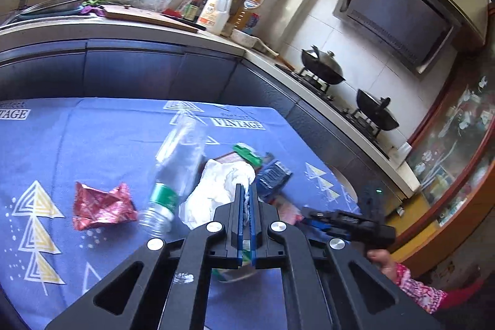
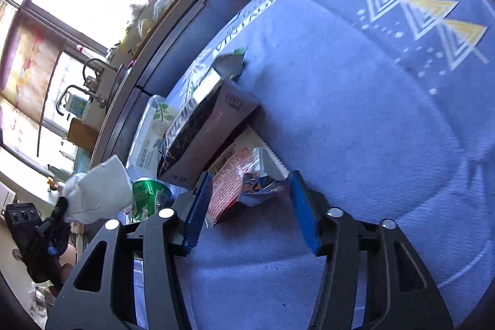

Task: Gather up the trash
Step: 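Grasp white tissue with left tool while right tool grasps small red wrapper, then carry tissue and red wrapper over the bin and open both tools, then move both open tools back over the table trash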

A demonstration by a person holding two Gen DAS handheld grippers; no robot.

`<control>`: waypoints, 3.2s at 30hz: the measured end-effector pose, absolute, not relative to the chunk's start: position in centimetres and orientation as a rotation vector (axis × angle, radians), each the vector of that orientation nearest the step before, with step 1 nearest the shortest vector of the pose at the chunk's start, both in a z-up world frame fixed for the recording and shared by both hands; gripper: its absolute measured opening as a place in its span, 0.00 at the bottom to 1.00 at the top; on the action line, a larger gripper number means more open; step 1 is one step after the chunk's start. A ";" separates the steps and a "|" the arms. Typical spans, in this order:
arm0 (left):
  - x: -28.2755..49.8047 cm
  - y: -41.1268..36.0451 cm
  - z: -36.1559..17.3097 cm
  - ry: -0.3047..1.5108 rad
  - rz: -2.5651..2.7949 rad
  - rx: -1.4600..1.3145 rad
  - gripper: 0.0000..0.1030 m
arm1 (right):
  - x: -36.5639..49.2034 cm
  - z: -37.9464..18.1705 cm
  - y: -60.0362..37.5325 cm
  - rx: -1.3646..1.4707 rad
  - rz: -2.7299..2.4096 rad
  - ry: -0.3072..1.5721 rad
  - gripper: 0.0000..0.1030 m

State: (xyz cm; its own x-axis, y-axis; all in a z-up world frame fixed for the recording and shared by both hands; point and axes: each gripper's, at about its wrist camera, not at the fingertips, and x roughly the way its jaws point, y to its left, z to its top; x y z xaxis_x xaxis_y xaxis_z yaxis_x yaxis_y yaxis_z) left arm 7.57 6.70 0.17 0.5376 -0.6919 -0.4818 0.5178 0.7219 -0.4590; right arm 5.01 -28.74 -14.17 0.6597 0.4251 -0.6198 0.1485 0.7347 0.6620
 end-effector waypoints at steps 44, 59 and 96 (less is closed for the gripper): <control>5.9 -28.8 2.2 0.781 -1.134 0.160 0.03 | -5.9 -10.7 -50.4 0.790 -0.160 0.526 0.01; 12.9 -44.3 1.0 0.798 -1.163 0.225 0.03 | -1.9 -10.6 -62.7 0.808 -0.321 0.488 0.01; 6.5 -34.5 -3.2 0.774 -0.934 0.257 0.32 | -6.7 -10.5 -50.8 0.754 -0.311 0.499 0.47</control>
